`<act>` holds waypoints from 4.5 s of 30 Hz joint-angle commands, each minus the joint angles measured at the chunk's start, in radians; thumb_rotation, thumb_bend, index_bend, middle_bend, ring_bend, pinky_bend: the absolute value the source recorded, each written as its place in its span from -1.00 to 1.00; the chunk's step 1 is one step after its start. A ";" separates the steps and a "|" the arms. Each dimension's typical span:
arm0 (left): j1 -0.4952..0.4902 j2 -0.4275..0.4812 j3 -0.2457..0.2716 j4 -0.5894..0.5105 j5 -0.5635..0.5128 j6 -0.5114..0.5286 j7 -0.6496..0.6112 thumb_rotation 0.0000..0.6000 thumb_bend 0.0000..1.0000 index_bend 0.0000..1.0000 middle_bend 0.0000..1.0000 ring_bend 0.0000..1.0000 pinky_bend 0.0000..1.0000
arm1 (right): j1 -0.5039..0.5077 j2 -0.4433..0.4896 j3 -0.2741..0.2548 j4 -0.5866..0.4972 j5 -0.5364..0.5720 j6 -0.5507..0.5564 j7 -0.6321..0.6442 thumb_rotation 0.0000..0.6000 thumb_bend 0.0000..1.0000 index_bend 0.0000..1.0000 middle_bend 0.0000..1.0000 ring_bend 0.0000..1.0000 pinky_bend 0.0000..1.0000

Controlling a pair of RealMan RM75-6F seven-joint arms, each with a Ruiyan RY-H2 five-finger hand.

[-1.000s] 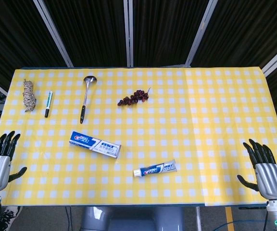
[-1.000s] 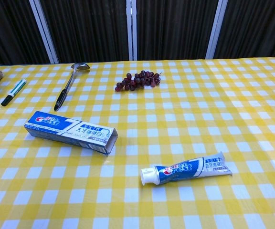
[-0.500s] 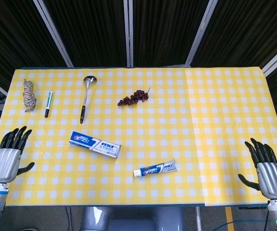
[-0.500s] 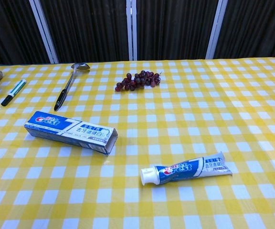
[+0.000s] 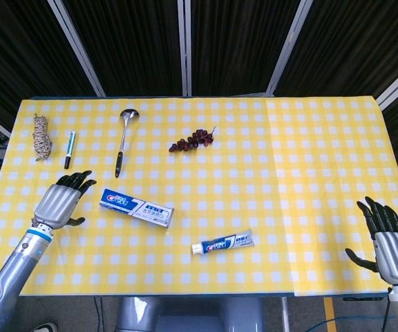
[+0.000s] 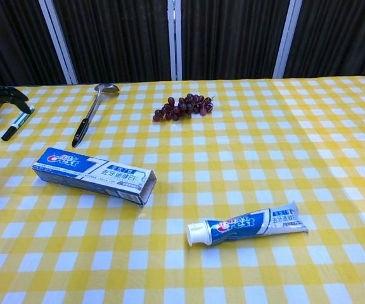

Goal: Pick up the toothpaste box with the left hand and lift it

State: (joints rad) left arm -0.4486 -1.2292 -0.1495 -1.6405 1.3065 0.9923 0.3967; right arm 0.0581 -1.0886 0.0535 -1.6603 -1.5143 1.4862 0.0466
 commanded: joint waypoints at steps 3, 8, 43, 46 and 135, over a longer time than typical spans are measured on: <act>-0.068 -0.029 -0.005 0.003 -0.054 -0.071 0.050 1.00 -1.00 -0.61 -0.87 -0.78 -0.63 | 0.001 0.003 0.002 0.001 0.004 -0.002 0.008 1.00 -0.83 -1.00 -1.00 -1.00 -1.00; -0.115 -0.070 0.001 0.024 -0.114 -0.104 0.111 1.00 -1.00 -0.59 -0.86 -0.77 -0.63 | 0.001 0.009 0.004 0.000 0.006 -0.003 0.022 1.00 -0.83 -1.00 -1.00 -1.00 -1.00; -0.232 -0.378 0.043 0.304 -0.274 -0.018 0.184 1.00 -0.34 0.17 -0.16 -0.19 -0.10 | 0.000 0.023 0.010 0.004 0.019 -0.008 0.062 1.00 -0.83 -1.00 -1.00 -1.00 -1.00; -0.223 -0.381 0.039 0.313 -0.254 0.005 0.155 1.00 -0.29 0.23 -0.12 -0.15 -0.08 | 0.001 0.022 0.010 0.003 0.018 -0.009 0.058 1.00 -0.83 -1.00 -1.00 -1.00 -1.00; -0.124 0.000 0.032 -0.092 -0.116 0.163 -0.110 1.00 -0.77 -0.92 -1.00 -1.00 -1.00 | -0.009 0.034 0.010 -0.016 0.006 0.009 0.063 1.00 -0.83 -1.00 -1.00 -1.00 -1.00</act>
State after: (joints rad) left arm -0.6391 -1.2192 -0.1465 -1.7418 1.1281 1.0514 0.3155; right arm 0.0488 -1.0532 0.0642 -1.6770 -1.5058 1.4948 0.1121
